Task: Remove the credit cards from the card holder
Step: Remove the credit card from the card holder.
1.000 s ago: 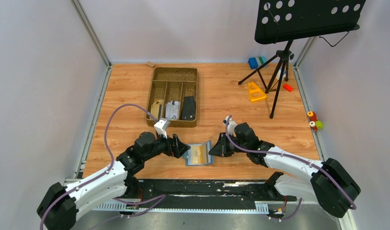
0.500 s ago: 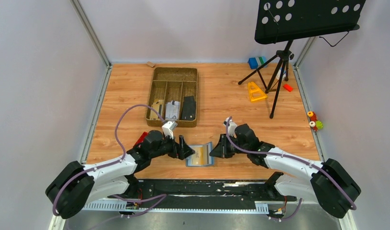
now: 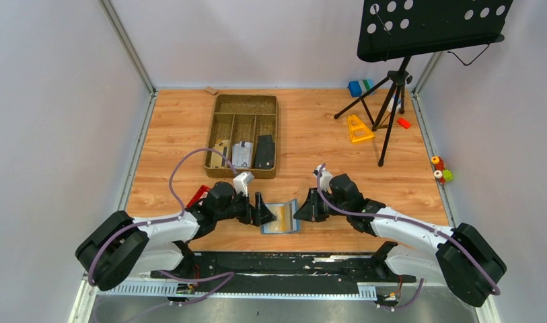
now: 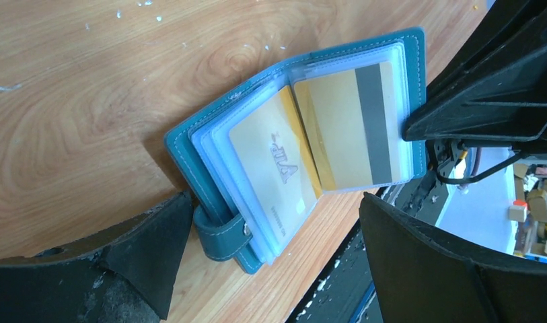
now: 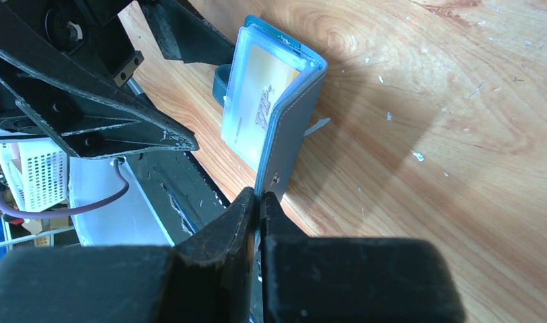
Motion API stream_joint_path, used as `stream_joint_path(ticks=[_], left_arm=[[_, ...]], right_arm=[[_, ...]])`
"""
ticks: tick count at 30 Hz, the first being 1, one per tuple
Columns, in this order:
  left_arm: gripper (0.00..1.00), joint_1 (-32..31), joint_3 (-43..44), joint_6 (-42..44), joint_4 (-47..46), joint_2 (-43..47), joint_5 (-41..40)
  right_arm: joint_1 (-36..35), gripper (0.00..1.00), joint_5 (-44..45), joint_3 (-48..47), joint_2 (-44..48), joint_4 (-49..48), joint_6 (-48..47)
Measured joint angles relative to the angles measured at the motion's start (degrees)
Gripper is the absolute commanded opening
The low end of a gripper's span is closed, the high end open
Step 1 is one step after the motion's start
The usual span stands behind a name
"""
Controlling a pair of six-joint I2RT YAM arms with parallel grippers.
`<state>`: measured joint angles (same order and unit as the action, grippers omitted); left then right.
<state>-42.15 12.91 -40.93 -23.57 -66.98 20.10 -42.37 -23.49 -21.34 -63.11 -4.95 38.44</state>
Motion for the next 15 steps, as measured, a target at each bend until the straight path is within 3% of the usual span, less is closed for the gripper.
stream_joint_path(ticks=[10,15], left_arm=[[0.93,0.3,2.2,-2.5,-6.0,-7.3,2.0],[0.81,0.3,1.9,-3.0,-9.7,-9.5,2.9]], right_arm=[[0.0,0.0,0.0,1.5,1.3,-0.3,0.3],[0.0,0.0,0.0,2.6,2.4,-0.5,0.5]])
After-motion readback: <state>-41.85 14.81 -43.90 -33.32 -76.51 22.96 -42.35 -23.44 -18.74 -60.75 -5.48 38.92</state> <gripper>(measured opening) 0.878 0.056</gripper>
